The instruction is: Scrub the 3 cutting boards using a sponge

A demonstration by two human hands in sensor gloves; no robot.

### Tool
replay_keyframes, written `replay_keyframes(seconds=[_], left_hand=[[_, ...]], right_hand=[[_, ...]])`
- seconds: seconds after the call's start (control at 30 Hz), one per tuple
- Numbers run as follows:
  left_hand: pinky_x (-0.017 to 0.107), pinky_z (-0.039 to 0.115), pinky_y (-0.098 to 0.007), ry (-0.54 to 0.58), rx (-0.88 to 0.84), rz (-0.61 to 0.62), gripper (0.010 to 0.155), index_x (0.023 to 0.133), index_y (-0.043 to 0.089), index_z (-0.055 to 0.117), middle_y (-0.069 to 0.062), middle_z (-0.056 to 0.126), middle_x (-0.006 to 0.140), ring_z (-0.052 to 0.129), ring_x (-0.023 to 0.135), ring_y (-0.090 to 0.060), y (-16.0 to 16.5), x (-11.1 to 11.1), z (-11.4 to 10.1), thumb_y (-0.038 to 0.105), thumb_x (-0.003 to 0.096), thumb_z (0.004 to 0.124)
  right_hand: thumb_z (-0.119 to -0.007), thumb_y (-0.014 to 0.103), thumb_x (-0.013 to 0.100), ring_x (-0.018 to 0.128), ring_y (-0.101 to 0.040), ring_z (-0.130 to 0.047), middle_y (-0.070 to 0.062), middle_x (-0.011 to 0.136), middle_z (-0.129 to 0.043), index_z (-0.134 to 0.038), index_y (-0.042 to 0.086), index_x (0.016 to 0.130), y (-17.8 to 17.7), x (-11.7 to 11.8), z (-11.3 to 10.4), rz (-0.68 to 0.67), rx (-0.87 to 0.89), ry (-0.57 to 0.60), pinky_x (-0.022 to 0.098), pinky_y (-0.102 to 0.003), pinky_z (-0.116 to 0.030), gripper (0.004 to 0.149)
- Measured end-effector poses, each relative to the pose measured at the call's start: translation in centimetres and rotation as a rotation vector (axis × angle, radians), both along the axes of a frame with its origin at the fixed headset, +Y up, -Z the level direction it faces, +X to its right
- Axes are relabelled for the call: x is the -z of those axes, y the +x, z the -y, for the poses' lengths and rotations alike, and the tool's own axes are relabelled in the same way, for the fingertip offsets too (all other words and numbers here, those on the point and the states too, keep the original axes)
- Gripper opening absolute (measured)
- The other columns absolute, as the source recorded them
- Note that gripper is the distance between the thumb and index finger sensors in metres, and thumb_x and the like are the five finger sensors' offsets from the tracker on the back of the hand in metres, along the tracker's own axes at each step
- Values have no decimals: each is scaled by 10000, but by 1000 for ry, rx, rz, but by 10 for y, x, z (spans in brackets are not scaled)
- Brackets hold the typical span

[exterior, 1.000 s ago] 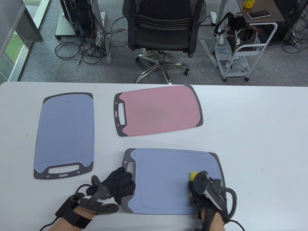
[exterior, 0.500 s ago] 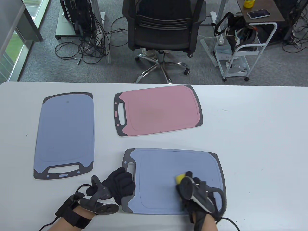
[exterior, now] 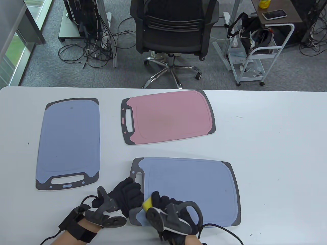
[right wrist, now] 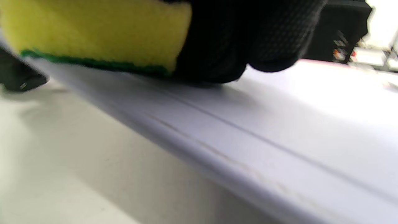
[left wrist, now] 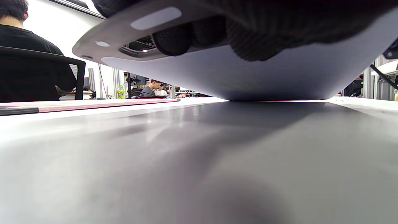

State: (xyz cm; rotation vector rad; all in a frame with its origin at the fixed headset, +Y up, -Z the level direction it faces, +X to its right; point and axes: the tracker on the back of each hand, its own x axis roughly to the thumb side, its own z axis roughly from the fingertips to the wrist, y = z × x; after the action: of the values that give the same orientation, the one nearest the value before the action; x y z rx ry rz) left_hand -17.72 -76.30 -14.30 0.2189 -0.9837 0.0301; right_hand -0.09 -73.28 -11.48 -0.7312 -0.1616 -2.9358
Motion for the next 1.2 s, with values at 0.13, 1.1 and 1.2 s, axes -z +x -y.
replay_keyframes(seconds=[0.13,1.1,1.2], left_hand=[[764,583,-581,-7,-1,-2,445,934,280,611,45,735,938,760,985,-250,0,0,0,422,577,835],[765,579,-582,-9,10,-5,443,929,285,612,50,733,939,757,988,-248,4,1,2,426,577,839],[764,580,-582,1,7,-4,443,930,283,611,48,733,939,757,988,-247,5,0,1,427,577,836]], right_hand=[[-683,617,489,533,-187,-909,-69,774,-819,-586,149,1071,66,23,12,275,123,-108,471,-427,-802,753],[-667,612,490,476,-183,-925,-78,718,-850,-623,77,1045,172,11,33,691,76,-42,425,-424,-816,772],[-661,603,490,477,-195,-922,-88,717,-843,-608,69,1044,250,1,45,974,91,-82,424,-432,-808,771]])
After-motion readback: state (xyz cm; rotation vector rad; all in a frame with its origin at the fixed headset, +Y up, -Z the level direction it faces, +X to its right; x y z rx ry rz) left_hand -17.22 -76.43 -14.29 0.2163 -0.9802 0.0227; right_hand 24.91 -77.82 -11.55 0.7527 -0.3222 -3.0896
